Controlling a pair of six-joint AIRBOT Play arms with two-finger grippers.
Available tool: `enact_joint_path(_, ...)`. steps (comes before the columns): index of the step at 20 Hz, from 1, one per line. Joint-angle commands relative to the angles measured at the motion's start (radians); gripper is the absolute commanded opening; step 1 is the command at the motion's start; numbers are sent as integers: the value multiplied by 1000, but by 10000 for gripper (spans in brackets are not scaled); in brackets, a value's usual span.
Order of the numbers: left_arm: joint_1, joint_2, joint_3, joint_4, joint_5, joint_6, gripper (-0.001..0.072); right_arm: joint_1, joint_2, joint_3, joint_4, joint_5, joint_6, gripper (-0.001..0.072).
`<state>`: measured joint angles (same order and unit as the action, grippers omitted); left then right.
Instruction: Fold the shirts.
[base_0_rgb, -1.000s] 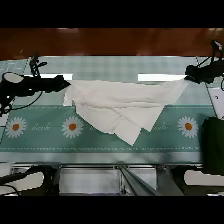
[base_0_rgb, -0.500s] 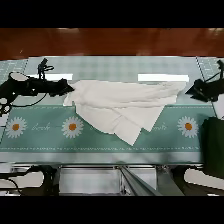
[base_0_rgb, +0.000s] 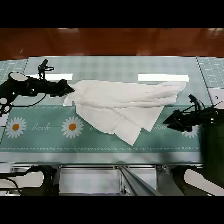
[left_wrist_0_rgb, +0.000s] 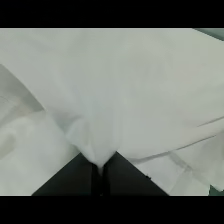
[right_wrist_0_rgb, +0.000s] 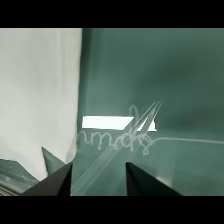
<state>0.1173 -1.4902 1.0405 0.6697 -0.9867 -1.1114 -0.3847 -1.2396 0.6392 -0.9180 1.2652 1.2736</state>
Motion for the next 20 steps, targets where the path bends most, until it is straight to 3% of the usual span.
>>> enact_joint_path(1, 1, -1, 1, 0, -2, 0, 26, 101, 6, -50, 24, -76, 15, 406)
enact_joint_path(8, 1, -1, 1, 0, -2, 0, 26, 241, -99, -50, 205, -185, -19, 406)
enact_joint_path(13, 1, -1, 1, 0, -2, 0, 25, 294, -125, -50, 254, -244, -23, 400)
enact_joint_path(14, 1, -1, 1, 0, -2, 0, 25, 294, -125, -50, 257, -250, -24, 371)
enact_joint_path(15, 1, -1, 1, 0, -2, 0, 26, 294, -125, -50, 265, -253, -36, 258)
enact_joint_path(16, 1, -1, 1, 0, -2, 0, 25, 294, -125, -50, 286, -252, -66, 51)
enact_joint_path(20, 2, 0, 1, 0, -9, 0, 26, 292, -124, -2, 281, -223, -101, 25)
